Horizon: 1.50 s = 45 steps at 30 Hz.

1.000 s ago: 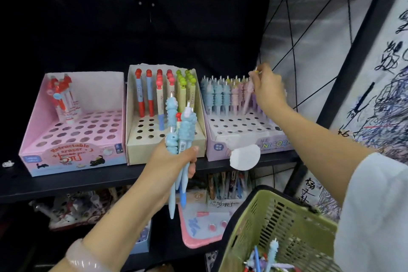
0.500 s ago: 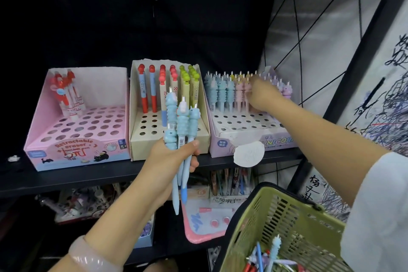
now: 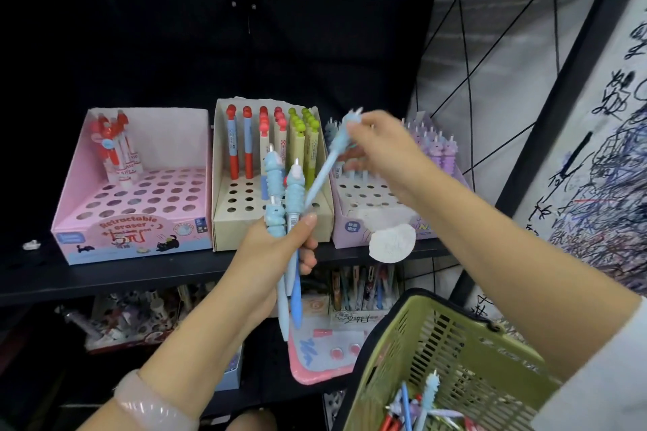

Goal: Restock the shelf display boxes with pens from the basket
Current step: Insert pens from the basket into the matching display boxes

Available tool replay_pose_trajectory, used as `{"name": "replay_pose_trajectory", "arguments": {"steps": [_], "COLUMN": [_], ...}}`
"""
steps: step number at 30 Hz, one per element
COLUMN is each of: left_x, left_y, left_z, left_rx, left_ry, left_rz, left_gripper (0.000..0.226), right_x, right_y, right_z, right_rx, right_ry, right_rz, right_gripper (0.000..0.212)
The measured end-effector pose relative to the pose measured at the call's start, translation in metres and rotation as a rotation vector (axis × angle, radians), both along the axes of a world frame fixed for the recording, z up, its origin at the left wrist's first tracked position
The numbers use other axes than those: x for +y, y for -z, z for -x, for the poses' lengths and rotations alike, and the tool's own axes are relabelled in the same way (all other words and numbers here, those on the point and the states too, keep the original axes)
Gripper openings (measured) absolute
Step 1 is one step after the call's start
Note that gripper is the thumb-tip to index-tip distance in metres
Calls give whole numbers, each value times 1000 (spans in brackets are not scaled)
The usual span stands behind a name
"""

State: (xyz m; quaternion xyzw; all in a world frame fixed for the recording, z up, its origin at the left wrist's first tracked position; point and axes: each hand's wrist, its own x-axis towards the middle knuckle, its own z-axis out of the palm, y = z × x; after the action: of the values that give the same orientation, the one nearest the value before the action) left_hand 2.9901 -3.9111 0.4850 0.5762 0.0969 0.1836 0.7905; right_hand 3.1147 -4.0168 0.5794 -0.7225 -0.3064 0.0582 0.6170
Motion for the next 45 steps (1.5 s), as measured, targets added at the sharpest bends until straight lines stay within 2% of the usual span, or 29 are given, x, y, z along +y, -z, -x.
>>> {"name": "replay_pose_trajectory", "arguments": {"steps": [2,4,9,18,29,34,37,40,42,45], "left_x": [2,4,5,9,8,3,5,8,7,2], "left_y": [0,1,0,-1,3,3,3,3,3,3], "left_z": [2,4,7,11,7,7,10,11,11,7], "left_rx": [20,34,25,23,-5,-20,-19,-30,-44,-57], "left_ry": [1,-4,-32,-80,-115,-103,-117,-138,-140,-135], "left_rz": [14,-6,-42,-23,-62,-26,-17,-18,-21,-29], "left_gripper": [19,21,13,13,9,8,8,8,8,8], "right_x": [-3,-3,10,18,18,23,21,15,10,5], "right_y": [-10,-8,11,16,23,33,35,34,37,45], "right_z": [-19,-35,-51,-60,-71,-60,-51,-28,-2,34], "right_rx": [-81,-243,-437,-554,-382,-429,-469,-538,-432,-47], "right_ry": [198,307,307,336,234,153,252,368,240,-136], "right_rz": [-112,-59,134,206,412,671,638,432,314,302], "right_gripper": [7,7,18,22,25,40,38,26,17,26]}}
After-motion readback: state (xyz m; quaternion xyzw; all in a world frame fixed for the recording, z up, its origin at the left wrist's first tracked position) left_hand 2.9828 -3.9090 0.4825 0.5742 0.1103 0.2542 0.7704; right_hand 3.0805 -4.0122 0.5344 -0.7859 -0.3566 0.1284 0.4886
